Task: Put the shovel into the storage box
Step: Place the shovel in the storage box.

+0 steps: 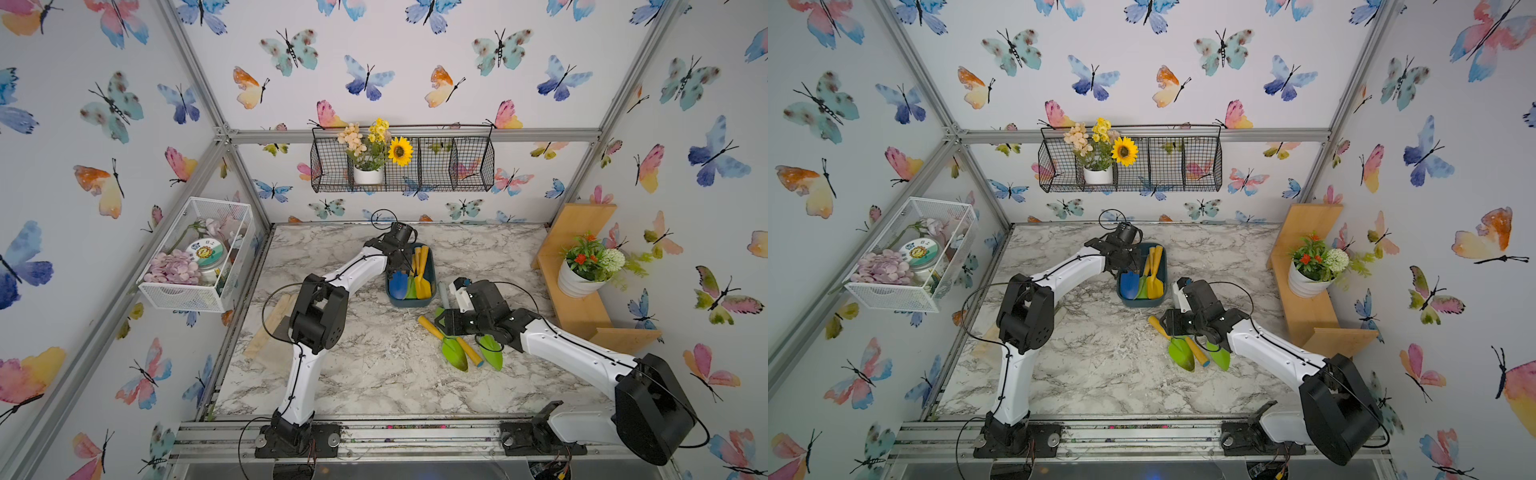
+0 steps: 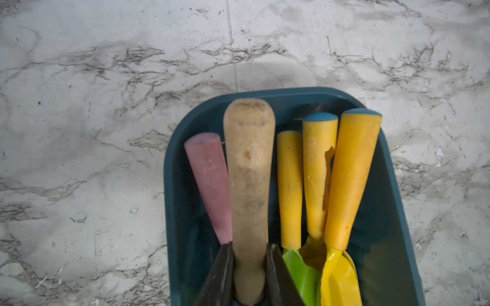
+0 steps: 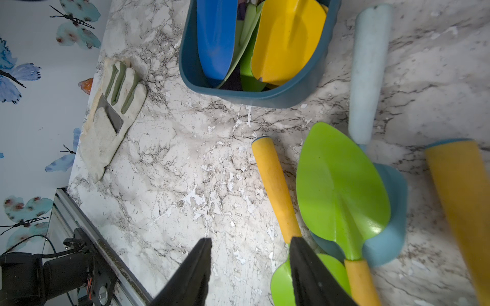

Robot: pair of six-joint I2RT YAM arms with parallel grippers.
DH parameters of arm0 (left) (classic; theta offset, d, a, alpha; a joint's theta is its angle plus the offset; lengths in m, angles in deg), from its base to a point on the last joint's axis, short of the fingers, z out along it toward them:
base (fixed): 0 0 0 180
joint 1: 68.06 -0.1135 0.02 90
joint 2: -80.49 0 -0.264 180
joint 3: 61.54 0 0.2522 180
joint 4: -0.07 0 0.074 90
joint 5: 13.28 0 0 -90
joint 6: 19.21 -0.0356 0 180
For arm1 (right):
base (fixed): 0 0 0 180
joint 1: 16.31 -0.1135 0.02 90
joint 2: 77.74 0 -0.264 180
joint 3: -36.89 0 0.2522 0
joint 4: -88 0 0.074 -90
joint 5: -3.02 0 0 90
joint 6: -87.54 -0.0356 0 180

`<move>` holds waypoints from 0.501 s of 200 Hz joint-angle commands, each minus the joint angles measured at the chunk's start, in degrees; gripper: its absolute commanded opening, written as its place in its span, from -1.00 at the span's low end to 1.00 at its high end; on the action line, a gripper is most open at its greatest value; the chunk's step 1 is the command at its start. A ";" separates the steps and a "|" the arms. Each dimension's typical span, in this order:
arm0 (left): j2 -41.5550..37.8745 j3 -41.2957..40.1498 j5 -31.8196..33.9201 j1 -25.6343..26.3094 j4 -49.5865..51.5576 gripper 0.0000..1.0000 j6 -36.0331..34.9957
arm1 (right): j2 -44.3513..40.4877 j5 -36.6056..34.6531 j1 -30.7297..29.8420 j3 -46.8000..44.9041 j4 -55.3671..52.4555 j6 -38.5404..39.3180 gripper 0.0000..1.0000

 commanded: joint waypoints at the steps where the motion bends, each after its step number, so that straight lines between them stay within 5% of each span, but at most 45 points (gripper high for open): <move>1: -1.10 -0.84 -0.08 -0.42 -0.41 -0.40 0.32 | 0.22 -0.54 -0.25 1.24 -1.34 0.34 0.05; 100: -12.87 -9.67 -2.55 1.51 -1.11 -0.34 1.64 | 0.52 -3.76 -0.25 4.84 -4.65 2.38 0.05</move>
